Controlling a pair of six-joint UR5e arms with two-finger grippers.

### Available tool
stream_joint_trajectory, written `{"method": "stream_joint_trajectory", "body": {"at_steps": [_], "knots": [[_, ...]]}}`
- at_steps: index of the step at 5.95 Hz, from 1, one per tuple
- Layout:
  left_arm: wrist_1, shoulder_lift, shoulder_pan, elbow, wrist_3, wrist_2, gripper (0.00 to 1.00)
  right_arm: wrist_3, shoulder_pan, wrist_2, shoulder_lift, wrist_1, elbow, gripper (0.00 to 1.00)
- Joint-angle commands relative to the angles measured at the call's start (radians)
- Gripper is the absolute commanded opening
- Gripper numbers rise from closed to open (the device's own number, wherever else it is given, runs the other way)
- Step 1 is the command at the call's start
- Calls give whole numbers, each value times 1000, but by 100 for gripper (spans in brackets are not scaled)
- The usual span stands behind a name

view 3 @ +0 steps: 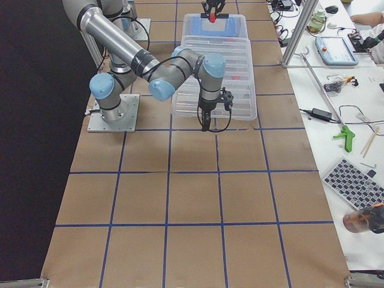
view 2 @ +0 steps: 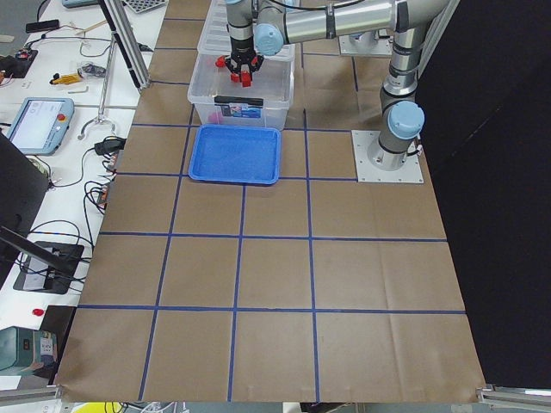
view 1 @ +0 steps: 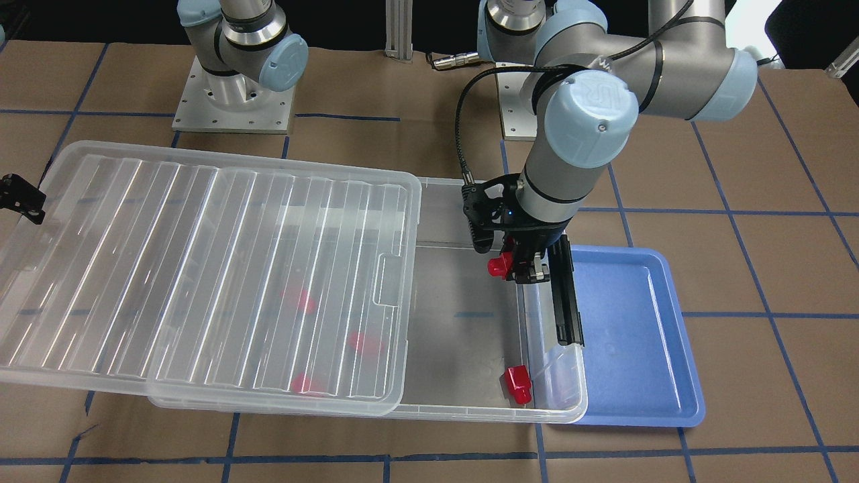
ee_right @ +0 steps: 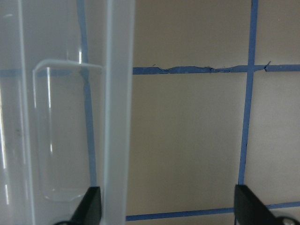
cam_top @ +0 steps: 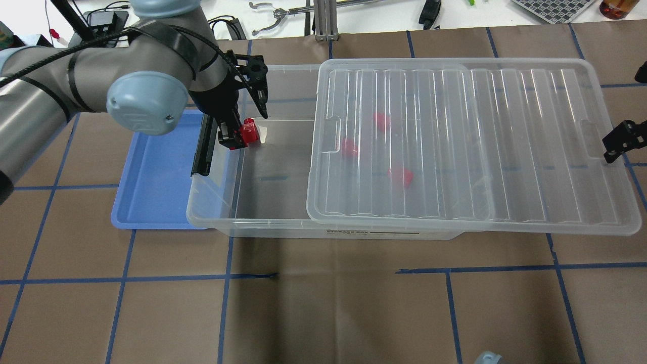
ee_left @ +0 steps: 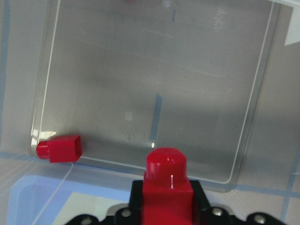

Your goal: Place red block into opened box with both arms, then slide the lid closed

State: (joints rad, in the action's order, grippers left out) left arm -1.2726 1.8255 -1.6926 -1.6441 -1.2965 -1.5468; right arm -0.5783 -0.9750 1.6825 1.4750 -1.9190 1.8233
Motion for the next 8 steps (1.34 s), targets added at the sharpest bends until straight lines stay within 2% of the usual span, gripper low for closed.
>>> {"method": "stream_joint_trajectory", "body": {"at_steps": [1,4,6,7,8], "knots": [[82,82,-38,-46,12,34,1,3,1,16,11,5,-1,100],[179,190,-44,-88,2,19,5,50,-17,5,47,73,-76,100],[206,199,-39,-89,0,19,11,230,-141,3,96,260,-166,100],[205,199,-47,-91,5,19,45,333,-224,3,97,332,-221,100],[206,199,-44,-91,5,19,46,462,-311,0,96,410,-283,100]]}}
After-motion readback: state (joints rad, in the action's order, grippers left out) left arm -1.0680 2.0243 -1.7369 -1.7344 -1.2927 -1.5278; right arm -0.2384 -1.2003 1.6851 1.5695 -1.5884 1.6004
